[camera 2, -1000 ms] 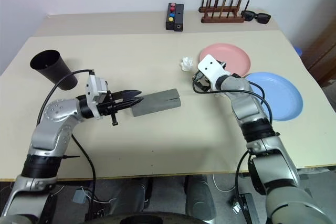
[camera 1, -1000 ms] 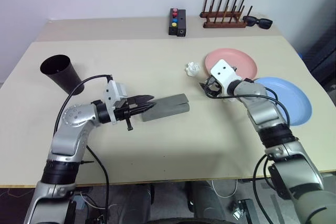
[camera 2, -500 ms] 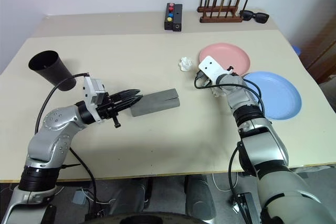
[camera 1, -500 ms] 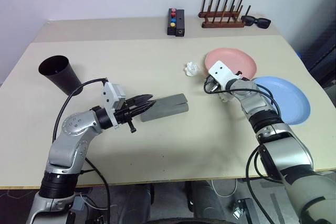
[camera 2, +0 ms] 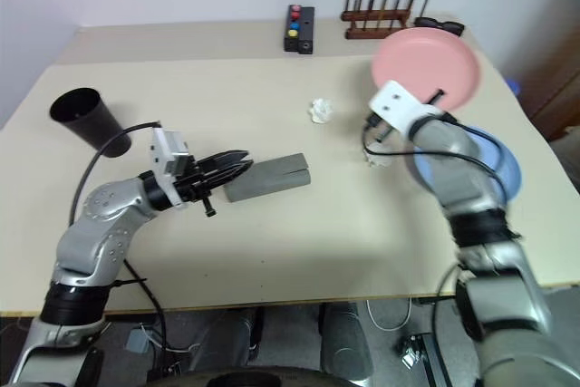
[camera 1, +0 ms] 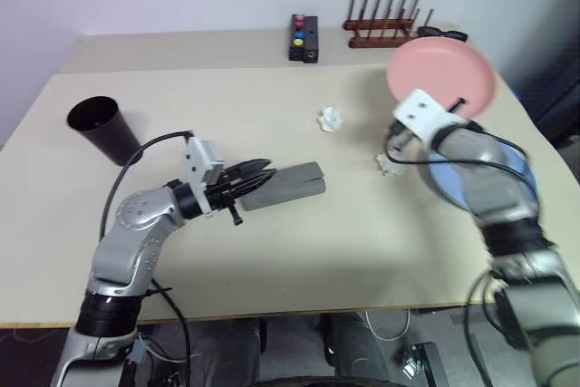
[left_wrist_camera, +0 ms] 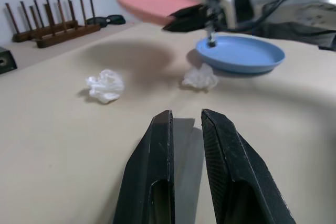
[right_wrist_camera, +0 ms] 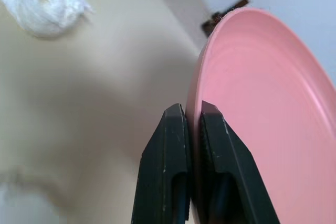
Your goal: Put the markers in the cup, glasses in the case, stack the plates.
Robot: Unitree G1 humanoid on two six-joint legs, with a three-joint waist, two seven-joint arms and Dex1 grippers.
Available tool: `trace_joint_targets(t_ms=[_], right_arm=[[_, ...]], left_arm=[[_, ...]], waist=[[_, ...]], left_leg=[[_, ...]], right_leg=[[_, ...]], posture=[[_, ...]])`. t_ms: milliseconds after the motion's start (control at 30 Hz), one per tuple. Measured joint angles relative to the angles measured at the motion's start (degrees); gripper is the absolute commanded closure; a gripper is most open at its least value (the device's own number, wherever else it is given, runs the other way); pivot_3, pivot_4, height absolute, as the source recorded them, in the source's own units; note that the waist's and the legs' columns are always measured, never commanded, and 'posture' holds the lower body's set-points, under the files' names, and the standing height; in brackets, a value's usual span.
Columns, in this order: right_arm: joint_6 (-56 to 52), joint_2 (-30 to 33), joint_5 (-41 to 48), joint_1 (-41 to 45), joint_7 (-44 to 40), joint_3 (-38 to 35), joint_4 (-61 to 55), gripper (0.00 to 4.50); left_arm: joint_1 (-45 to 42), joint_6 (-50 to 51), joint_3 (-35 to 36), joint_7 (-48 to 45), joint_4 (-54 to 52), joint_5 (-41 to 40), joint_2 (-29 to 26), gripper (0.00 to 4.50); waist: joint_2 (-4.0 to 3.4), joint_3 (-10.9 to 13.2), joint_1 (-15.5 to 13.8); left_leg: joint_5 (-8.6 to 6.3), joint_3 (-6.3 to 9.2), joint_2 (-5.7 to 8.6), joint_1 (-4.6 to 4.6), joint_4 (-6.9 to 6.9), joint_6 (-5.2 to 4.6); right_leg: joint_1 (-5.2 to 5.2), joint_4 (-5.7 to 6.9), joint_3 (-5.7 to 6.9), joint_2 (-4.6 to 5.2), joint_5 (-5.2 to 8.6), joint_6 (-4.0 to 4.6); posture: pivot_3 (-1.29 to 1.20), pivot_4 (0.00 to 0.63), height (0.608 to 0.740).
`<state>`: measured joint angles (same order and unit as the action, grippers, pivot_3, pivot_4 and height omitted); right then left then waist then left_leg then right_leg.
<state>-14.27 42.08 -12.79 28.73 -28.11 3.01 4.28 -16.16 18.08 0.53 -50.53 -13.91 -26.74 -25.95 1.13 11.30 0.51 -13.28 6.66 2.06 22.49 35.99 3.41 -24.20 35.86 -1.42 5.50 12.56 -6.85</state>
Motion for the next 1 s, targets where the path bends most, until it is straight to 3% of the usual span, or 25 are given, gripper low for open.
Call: trace_joint_targets(t_ms=[200,367,467,600,800,900,1000], right_arm=[[-6.47,5.49,4.23,-21.94,-7.13,-10.23,-15.81,4.46],[-8.43,6.35,6.51,-28.08,-9.11,-15.43,-19.86,4.46],[-9.18,6.34,7.43,-28.60,-9.57,-15.67,-20.50,3.42],[-9.03,6.58,7.62,-28.40,-10.19,-15.68,-20.51,1.51],[-6.65,9.30,7.76,-24.04,-11.32,-14.77,-19.84,1.51],[-6.37,5.12,11.01,-15.70,-11.76,-12.74,-18.76,1.51],[-6.18,-2.96,13.76,-7.29,-11.84,-7.68,-14.90,0.58]], left_arm=[[-1.53,0.10,-1.97,-2.41,1.25,-0.23,1.13,3.69],[-2.96,0.11,-2.11,-3.60,2.60,-0.33,1.96,3.69],[-2.97,0.15,-2.16,-4.05,2.75,-0.33,2.44,3.69],[-2.97,0.37,-2.11,-3.91,2.75,-0.31,2.44,3.69],[-2.26,0.54,-1.56,-2.60,2.57,-0.30,1.95,3.69],[-1.85,0.57,-0.82,-1.39,2.41,-0.30,1.51,3.69],[-1.42,0.51,0.07,-0.14,2.22,-0.26,1.37,3.69]], waist=[[-0.05,-0.02,0.54],[-0.07,-0.03,0.61],[-0.07,-0.03,0.27],[-0.07,-0.03,0.15],[-0.06,-0.02,0.42],[-0.05,-0.02,0.79],[-0.02,-0.01,0.67]], left_leg=[[-0.03,-0.13,-0.01,-0.07,0.11,-0.05],[-0.03,-0.14,-0.04,-0.10,0.11,-0.06],[-0.03,-0.14,-0.03,-0.07,0.12,-0.06],[-0.04,-0.13,-0.03,-0.07,0.11,-0.06],[-0.04,-0.13,-0.04,-0.10,0.09,-0.07],[-0.05,-0.13,-0.08,-0.14,0.07,-0.07],[-0.04,-0.08,-0.08,-0.13,0.05,-0.07]], right_leg=[[0.22,-0.32,-0.03,0.03,0.06,0.21],[0.23,-0.32,-0.02,0.02,0.08,0.17],[0.25,-0.38,-0.02,0.03,0.07,0.19],[0.30,-0.45,-0.02,0.03,0.06,0.20],[0.31,-0.49,-0.01,0.03,0.08,0.16],[0.33,-0.49,0.00,0.00,0.08,0.16],[0.34,-0.50,0.03,-0.02,-0.02,0.31]], posture=[[0.00,0.150,0.739],[0.00,0.150,0.739],[0.00,0.150,0.739],[0.00,0.150,0.739],[0.00,0.150,0.739],[0.00,0.150,0.739],[0.00,0.150,0.739]])
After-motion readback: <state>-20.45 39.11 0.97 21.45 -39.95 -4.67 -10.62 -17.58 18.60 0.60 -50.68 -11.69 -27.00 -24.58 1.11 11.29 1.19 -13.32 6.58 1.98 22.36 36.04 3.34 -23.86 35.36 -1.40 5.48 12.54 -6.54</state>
